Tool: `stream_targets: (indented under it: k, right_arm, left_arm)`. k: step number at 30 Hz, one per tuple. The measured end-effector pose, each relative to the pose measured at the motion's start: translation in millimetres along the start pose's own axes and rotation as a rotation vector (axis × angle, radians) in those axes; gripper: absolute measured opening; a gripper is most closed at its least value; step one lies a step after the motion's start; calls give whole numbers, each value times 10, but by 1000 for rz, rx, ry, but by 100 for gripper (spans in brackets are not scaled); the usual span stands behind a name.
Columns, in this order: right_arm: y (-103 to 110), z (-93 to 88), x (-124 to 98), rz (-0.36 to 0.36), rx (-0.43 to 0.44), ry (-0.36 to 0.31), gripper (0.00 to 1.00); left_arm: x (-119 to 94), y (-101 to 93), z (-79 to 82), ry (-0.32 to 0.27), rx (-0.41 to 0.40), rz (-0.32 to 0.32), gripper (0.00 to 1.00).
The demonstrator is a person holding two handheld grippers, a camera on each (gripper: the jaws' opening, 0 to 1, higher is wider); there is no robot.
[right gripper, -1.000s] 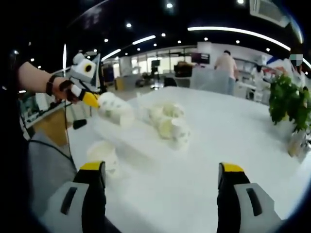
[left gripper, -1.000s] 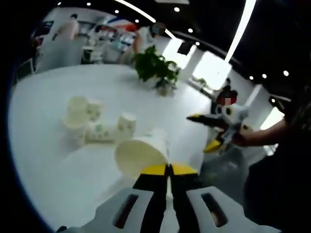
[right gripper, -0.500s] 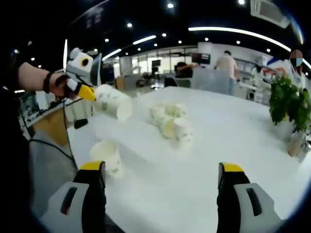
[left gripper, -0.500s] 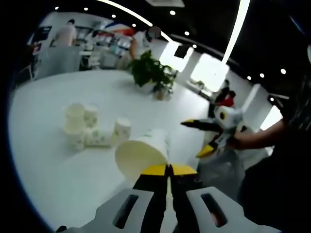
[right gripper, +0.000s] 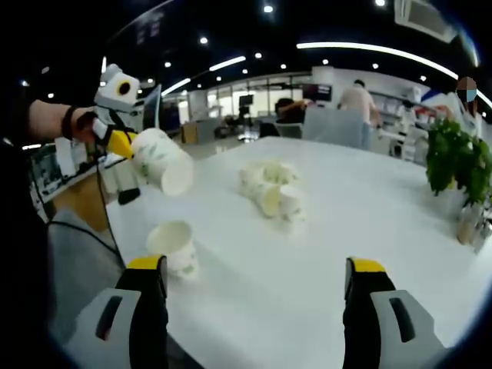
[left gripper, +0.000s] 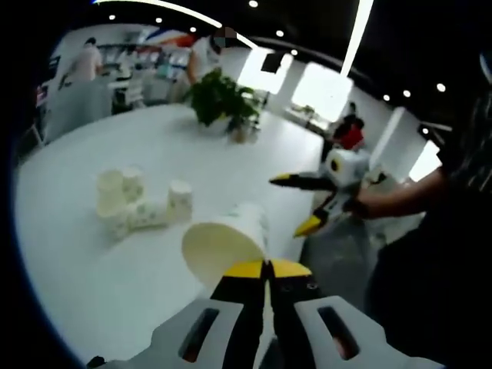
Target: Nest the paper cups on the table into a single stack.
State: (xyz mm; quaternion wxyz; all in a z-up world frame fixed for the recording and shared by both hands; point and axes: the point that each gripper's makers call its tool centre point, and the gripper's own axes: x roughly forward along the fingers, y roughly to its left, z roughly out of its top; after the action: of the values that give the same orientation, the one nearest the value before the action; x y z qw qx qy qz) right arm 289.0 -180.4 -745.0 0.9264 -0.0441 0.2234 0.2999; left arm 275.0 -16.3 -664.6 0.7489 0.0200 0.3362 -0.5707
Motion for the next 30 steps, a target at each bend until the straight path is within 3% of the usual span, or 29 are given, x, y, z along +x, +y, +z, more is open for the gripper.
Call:
stream_targets:
  k: [5,14,21,30]
  right_arm:
    - [-2,-2,0,-3,3,-1,94]
    - [-28,3,-5,-12,7,-5,94]
    - [-22,-10,13,-12,8,-3,94]
    - [-26,-11,18,-11,18,-7,94]
  left_arm:
    - [-29,-13,-21,41,27,5,0]
    - [-41,-105,-223,205,91,11,0]
    - [-58,-153,-212,246,115,2,0]
    - [15,-69,-361,357,197,21,0]
